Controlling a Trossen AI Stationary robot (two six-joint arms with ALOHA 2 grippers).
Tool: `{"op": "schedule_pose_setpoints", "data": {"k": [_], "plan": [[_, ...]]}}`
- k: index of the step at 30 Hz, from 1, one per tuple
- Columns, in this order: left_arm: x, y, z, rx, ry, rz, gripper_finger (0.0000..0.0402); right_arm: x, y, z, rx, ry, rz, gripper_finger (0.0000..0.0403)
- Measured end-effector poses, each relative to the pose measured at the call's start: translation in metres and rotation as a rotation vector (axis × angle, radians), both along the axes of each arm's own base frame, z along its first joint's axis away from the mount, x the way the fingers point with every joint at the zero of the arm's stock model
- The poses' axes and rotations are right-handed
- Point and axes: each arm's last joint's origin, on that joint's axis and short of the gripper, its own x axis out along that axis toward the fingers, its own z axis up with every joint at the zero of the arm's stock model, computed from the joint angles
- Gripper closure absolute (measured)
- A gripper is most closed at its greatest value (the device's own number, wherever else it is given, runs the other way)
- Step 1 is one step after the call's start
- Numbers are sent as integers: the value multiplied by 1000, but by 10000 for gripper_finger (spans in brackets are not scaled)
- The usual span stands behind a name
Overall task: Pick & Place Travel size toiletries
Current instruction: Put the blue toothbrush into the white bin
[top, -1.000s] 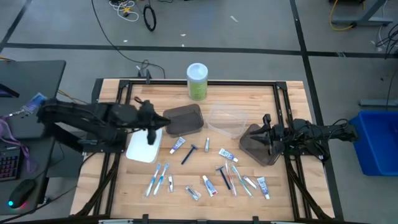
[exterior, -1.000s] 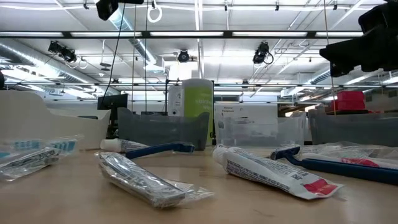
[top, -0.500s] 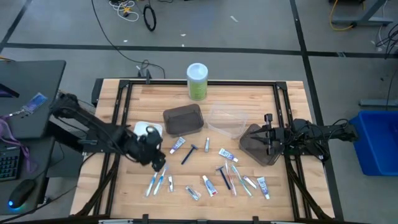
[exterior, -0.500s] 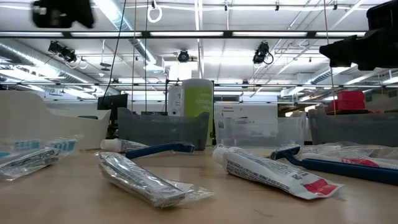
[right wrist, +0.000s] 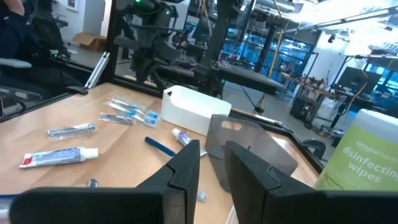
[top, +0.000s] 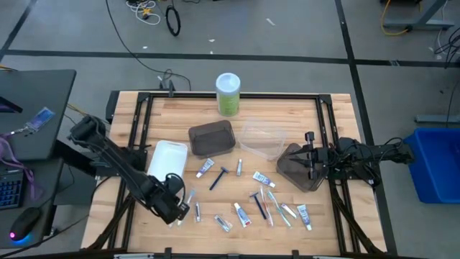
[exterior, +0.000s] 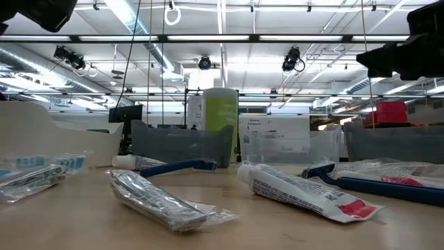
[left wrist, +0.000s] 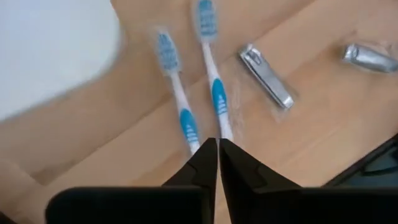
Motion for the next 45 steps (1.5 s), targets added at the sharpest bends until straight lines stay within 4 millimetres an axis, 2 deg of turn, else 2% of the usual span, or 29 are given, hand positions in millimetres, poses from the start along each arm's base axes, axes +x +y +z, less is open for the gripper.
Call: {"op": "schedule_pose_setpoints", "data": {"k": [3, 10, 17, 22, 29, 36, 39, 45], "plan": [[5, -5, -4, 2, -33, -53, 363, 0, 0, 0, 31, 6, 0, 317], [14, -14, -3, 44, -167, -298, 357, 0, 0, 0, 35, 8, 0, 317], [21, -21, 2, 8, -277, -296, 358, 0, 0, 0, 24, 8, 0, 317], [24, -23, 4, 51, -336, -376, 358, 0, 0, 0, 24, 8, 0, 316], [19, -8, -3, 73, -192, -228, 358, 0, 0, 0, 24, 8, 0, 316], [10, -4, -7, 45, -48, -218, 355, 0, 0, 0, 24, 8, 0, 316], [10, -4, -7, 36, -41, -221, 338, 0, 0, 0, 24, 8, 0, 317], [4, -2, -19, -2, 16, -160, 276, 0, 0, 0, 24, 8, 0, 316]]}}
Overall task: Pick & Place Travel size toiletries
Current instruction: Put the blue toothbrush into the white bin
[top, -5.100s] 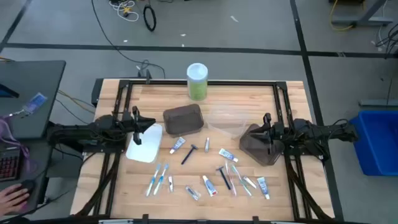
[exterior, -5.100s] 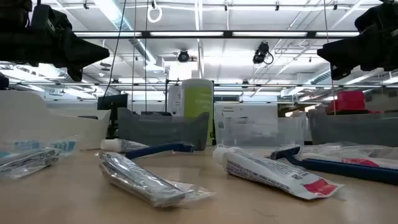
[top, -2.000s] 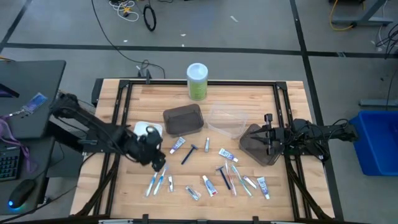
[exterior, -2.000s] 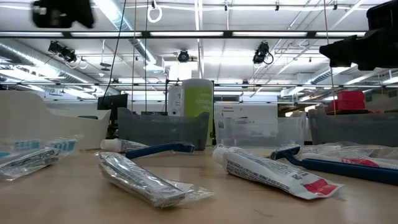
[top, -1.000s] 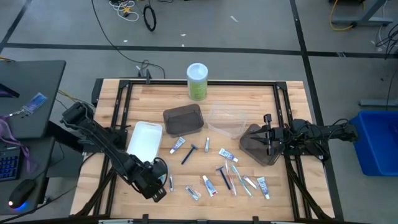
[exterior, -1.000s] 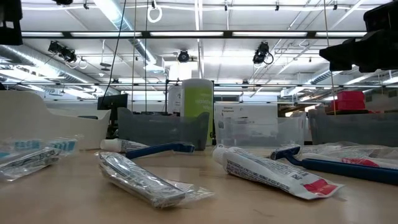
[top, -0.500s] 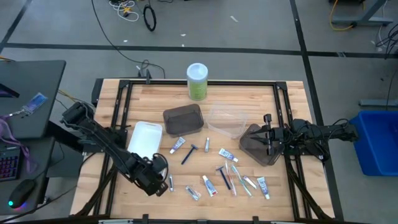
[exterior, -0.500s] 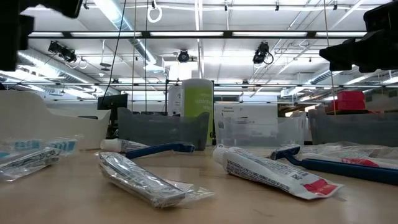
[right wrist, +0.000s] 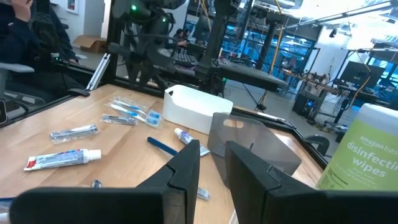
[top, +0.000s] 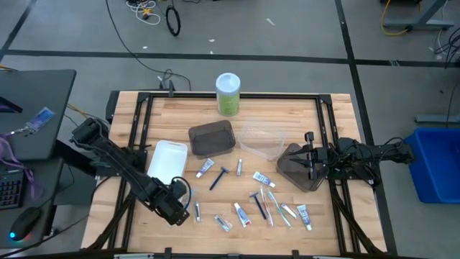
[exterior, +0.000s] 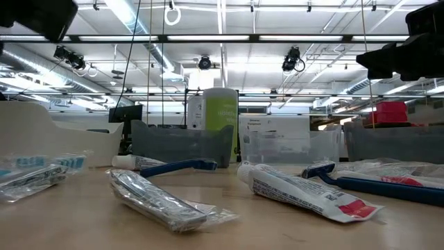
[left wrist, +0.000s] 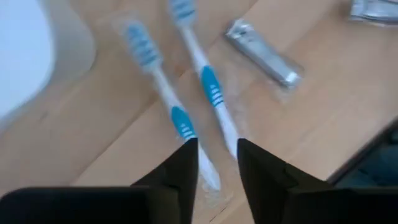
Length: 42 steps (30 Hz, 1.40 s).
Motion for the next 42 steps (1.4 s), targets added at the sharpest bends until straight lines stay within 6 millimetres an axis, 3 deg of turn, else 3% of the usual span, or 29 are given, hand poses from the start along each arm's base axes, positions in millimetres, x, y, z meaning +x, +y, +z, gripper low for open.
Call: {"op": "schedule_pose_setpoints", "data": {"k": [8, 22, 27, 34, 38, 42], "plan": [[-14, -5, -26, -76, 26, 118, 233, 0, 0, 0, 0, 0, 0, 316], [-25, -1, -54, -71, -46, 137, 247, 0, 0, 0, 0, 0, 0, 316], [-25, -2, -57, -95, -60, 104, 282, 0, 0, 0, 0, 0, 0, 317], [-25, -3, -57, -120, -50, 128, 390, 0, 0, 0, 0, 0, 0, 317], [-20, -6, -51, -117, -97, 145, 394, 0, 0, 0, 0, 0, 0, 316], [-10, -12, -30, -77, -170, 153, 397, 0, 0, 0, 0, 0, 0, 317]]}}
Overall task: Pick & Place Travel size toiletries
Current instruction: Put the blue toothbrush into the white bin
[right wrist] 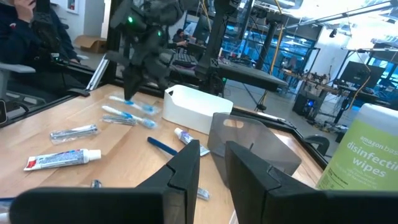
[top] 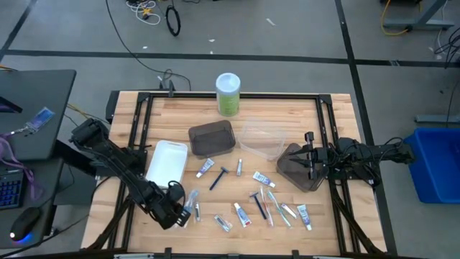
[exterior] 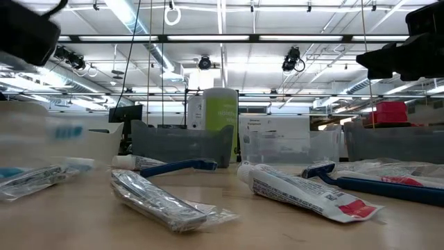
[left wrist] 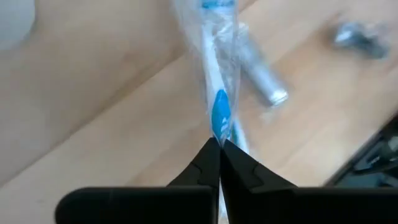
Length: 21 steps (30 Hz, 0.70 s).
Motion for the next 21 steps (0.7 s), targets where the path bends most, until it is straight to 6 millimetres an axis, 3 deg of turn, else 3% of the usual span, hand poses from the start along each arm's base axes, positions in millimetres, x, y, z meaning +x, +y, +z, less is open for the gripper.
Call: {"op": "schedule_pose_setpoints", "data": {"k": [6, 12, 16, 21], "plan": [[6, 0, 54, 175, 59, -12, 398, 0, 0, 0, 1, 0, 0, 317], [2, 20, 107, 395, 147, 51, 398, 0, 0, 0, 11, 1, 1, 316], [1, 41, 120, 500, 240, 100, 398, 0, 0, 0, 11, 1, 1, 317], [9, 67, 112, 542, 368, 105, 397, 0, 0, 0, 11, 1, 0, 317]]}}
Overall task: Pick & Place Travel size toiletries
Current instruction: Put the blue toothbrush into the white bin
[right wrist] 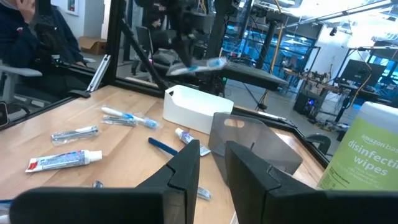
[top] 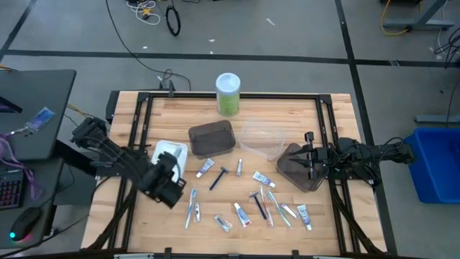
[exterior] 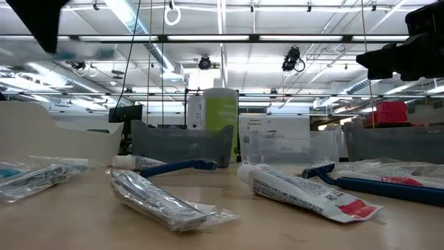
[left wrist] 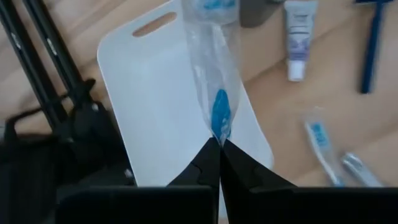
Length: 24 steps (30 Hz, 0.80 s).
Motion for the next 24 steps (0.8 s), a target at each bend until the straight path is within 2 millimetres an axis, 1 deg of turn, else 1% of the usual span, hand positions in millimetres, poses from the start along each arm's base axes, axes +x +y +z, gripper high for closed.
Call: {"op": "schedule_pose_setpoints", "data": {"k": [4, 8, 11, 15, 18, 20, 24], "plan": [[7, 24, -12, 27, 92, 15, 397, 0, 0, 0, 0, 0, 0, 316], [10, 50, -32, -2, 217, 65, 398, 0, 0, 0, 0, 4, 0, 317], [9, 63, -49, -23, 265, 93, 392, 0, 0, -1, -1, 6, -1, 316], [7, 72, -74, -142, 299, 116, 388, 0, 0, -1, -19, 5, -1, 317], [7, 75, -87, -155, 284, 108, 386, 0, 0, -1, -20, 5, -1, 317], [6, 77, -92, -145, 282, 106, 383, 0, 0, -1, -20, 5, -1, 316], [6, 78, -92, -146, 295, 68, 372, 0, 0, -1, -21, 5, 0, 317]]}}
